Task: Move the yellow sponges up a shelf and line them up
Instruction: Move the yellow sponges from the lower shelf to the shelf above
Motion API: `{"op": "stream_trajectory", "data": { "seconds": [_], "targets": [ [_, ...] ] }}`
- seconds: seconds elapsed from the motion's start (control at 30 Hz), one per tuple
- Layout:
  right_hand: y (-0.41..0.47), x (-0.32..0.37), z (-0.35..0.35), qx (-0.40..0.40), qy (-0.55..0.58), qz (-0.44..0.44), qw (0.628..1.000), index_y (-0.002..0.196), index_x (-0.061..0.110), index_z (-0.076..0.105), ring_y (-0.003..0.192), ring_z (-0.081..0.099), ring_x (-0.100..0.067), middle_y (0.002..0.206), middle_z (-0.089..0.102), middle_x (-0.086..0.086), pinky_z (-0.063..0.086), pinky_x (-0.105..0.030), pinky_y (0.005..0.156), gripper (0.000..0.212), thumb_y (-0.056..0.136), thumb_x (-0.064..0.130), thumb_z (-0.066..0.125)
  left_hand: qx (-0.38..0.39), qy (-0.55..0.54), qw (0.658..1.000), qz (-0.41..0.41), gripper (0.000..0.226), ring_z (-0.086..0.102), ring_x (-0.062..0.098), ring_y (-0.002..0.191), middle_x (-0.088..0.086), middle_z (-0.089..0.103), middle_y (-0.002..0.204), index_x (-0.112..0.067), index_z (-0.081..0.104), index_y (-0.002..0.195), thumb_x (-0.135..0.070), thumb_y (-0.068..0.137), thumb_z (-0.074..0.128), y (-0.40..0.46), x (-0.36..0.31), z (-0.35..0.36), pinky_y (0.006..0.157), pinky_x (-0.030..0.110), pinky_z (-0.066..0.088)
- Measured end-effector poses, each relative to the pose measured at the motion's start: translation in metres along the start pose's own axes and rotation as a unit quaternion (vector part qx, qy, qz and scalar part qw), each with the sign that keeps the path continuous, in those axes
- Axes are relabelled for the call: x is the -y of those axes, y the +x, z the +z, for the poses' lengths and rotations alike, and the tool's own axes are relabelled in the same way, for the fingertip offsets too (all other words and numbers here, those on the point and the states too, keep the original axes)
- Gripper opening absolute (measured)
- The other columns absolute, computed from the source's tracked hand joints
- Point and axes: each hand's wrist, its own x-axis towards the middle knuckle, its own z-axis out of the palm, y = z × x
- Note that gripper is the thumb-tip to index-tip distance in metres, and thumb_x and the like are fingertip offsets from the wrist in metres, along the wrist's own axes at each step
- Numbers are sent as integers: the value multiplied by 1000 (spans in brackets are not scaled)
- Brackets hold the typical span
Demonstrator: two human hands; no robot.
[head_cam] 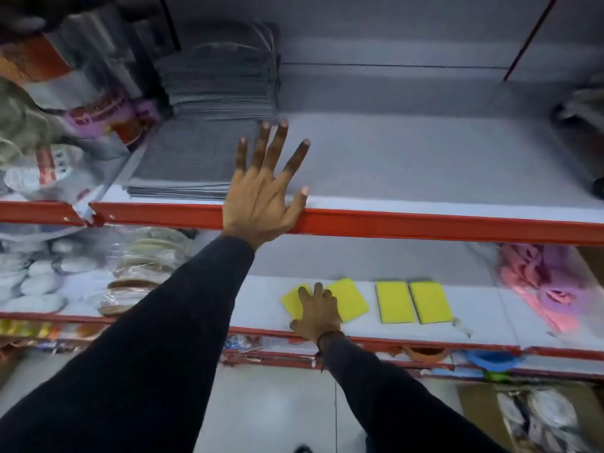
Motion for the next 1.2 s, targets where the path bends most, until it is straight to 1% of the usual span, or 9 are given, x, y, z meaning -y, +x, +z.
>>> {"op": "stream_trajectory", "data": {
  "seconds": [0.17,0.3,0.47,0.6,0.77,0.93,1.0,1.1,1.2],
  "targets": [
    [-17,-8,-52,-103,47,-89,990,112,16,53,91,52,-35,108,50,-12,49,-47,81,61,64,51,68,5,-12,1000,-7,83,-8,37,164,15,-7,178,-29,1,170,-61,98,28,1,-1,1,130,64,1],
    [-61,-27,-112,-194,92,-163,963,112,19,55,90,51,-30,106,50,-8,49,-45,83,56,64,46,69,0,-32,999,-34,88,-11,37,164,14,-11,178,-30,-2,169,-65,95,30,2,-1,-1,130,64,2],
    [-112,-31,-194,-379,171,-228,880,108,8,63,96,55,-28,105,54,-12,46,-30,84,53,63,29,80,10,-70,994,-80,83,-15,36,163,13,-16,177,-34,-6,168,-69,97,18,0,-2,-2,130,64,-4],
    [-87,-32,-256,-474,218,-141,841,108,10,61,94,58,-26,105,54,-10,49,-31,82,50,69,35,80,16,-78,993,-88,75,-18,33,163,11,-20,177,-36,-7,168,-63,100,10,0,-5,-3,130,62,-6],
    [-36,-26,-269,-353,124,58,926,108,17,57,96,60,-39,104,59,-13,48,-45,83,63,71,67,69,10,-75,994,-81,74,-17,33,163,10,-19,177,-37,-6,168,-61,100,10,-4,-4,-2,131,60,-6],
    [-67,-42,-213,-591,194,-16,783,74,13,53,76,53,-29,77,55,-5,40,-40,72,30,82,35,71,-18,-66,994,-80,74,-7,35,164,11,-10,178,-35,0,169,-58,102,20,-4,-5,0,131,62,-2],
    [-70,-53,-157,-516,169,-33,839,77,13,55,77,55,-28,77,57,-3,41,-41,73,25,82,32,71,-27,-62,995,-76,75,-5,36,164,12,-6,179,-34,2,169,-58,101,23,-2,-6,2,130,63,-2],
    [-48,-71,-70,-222,72,49,971,114,18,64,116,59,-33,117,68,-8,45,-46,99,47,80,52,64,-30,-47,996,-77,77,-8,35,164,12,-8,179,-33,0,169,-60,101,22,-2,-6,8,130,64,-1],
    [-28,-84,-23,-28,-48,77,996,145,20,42,146,35,-38,149,49,-20,16,-56,124,74,83,56,60,-31,-43,996,-77,78,-9,35,164,12,-10,178,-32,-4,169,-63,101,18,1,-3,10,130,65,1]
  ]
}}
